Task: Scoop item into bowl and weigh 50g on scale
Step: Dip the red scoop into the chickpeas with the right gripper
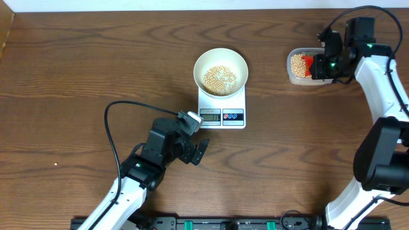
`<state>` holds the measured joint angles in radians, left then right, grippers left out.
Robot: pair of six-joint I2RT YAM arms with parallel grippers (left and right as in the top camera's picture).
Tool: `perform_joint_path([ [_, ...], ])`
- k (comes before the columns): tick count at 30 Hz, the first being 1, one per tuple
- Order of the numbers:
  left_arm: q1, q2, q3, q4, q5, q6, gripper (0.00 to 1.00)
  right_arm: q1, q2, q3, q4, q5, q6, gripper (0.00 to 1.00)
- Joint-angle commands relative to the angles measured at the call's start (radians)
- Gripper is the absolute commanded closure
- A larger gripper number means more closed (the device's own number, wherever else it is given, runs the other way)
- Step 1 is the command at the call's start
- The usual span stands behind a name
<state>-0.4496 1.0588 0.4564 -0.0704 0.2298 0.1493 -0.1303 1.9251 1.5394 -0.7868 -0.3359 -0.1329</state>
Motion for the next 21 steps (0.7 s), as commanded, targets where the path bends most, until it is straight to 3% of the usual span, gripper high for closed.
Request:
perform_joint_path([
  [1, 0.001, 0.006, 0.002, 0.000, -0.013, -0.013, 0.03, -0.046, 0.014, 0.015, -0.002, -0.131, 0.025, 0.99],
  [21, 0.001, 0.006, 0.002, 0.000, -0.013, -0.013, 0.03, -0.228, 0.014, 0.015, -0.010, -0.379, 0.028, 0.99],
])
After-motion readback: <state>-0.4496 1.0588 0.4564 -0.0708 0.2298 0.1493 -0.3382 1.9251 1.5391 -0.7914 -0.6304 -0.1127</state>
